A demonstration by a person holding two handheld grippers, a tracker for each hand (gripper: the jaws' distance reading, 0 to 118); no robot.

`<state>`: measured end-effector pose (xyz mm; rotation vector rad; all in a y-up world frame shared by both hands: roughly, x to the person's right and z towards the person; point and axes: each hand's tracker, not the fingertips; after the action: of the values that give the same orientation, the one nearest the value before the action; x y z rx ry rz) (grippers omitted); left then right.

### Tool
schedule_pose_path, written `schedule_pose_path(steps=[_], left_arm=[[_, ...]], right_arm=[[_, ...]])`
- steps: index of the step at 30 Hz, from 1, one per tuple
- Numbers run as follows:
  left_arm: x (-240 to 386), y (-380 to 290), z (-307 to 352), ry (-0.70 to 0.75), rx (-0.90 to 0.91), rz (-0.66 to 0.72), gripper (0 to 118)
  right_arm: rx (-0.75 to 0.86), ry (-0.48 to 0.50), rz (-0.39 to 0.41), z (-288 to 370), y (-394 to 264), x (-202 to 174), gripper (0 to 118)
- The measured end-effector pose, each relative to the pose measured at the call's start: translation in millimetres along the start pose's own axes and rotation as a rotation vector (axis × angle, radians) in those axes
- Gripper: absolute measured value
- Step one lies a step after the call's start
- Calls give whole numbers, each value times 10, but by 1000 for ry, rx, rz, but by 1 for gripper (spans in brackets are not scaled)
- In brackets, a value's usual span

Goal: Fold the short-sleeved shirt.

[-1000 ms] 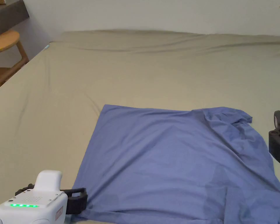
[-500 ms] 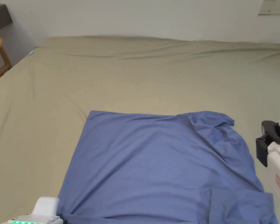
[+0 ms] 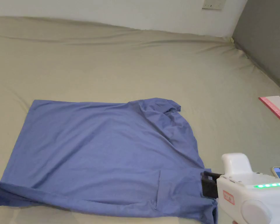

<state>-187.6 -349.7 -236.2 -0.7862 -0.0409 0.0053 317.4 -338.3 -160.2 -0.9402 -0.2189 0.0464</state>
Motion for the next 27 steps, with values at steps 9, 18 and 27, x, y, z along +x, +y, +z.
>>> schedule_pose_path(steps=[9,18,27], left_arm=[[-44,-204,-77,47,-89,-6,5],[-33,-275,-149,75,-122,7,5],[-164,-80,-138,33,1,115,5]], right_arm=[[-213,-1,-45,-653,-724,-31,103],[-194,89,-42,-698,-539,-149,10],[44,141,-194,-281,-261,194,10]])
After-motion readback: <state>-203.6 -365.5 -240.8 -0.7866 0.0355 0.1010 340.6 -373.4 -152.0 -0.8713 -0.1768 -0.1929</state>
